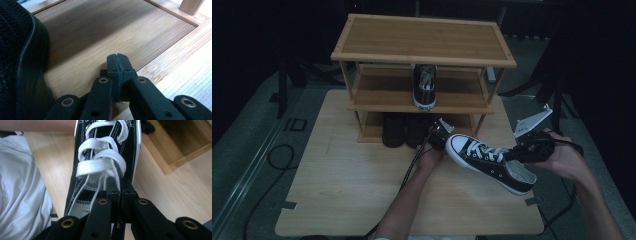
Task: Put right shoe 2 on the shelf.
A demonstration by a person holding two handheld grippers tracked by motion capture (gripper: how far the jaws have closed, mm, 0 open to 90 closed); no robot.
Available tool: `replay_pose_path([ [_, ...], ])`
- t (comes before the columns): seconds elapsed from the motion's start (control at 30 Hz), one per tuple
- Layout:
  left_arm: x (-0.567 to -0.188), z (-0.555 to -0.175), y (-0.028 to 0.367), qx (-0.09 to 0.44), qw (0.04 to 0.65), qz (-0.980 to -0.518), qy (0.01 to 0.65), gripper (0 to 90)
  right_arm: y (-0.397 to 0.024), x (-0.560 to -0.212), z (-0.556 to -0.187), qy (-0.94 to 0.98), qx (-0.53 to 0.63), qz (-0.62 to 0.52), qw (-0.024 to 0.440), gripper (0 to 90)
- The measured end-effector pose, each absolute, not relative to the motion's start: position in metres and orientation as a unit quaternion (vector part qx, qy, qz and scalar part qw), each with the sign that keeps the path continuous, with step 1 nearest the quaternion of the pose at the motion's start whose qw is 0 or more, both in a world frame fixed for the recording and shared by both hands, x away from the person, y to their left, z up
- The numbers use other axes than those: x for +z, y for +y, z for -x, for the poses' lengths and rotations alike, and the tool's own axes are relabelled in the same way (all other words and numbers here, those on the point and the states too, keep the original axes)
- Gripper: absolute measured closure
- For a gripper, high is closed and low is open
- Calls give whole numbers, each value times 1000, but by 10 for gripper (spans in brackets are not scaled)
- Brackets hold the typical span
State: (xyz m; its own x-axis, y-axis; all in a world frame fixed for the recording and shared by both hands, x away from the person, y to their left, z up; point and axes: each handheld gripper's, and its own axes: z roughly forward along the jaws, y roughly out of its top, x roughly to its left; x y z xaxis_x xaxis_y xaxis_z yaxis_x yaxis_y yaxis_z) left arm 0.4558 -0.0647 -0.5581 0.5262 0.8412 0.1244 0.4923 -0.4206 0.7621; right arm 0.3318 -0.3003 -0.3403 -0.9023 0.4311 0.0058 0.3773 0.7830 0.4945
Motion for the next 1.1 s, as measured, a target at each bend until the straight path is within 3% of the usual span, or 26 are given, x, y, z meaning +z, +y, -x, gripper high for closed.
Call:
replay_pose_path([
  [0.63, -558, -455, -65, 258, 341, -802, 418, 900, -286, -294, -366, 912, 301, -261, 94, 888],
  [1.1, -558, -456, -65, 256, 343, -801, 419, 900, -260, -296, -401, 881, 304, -339, 126, 888],
])
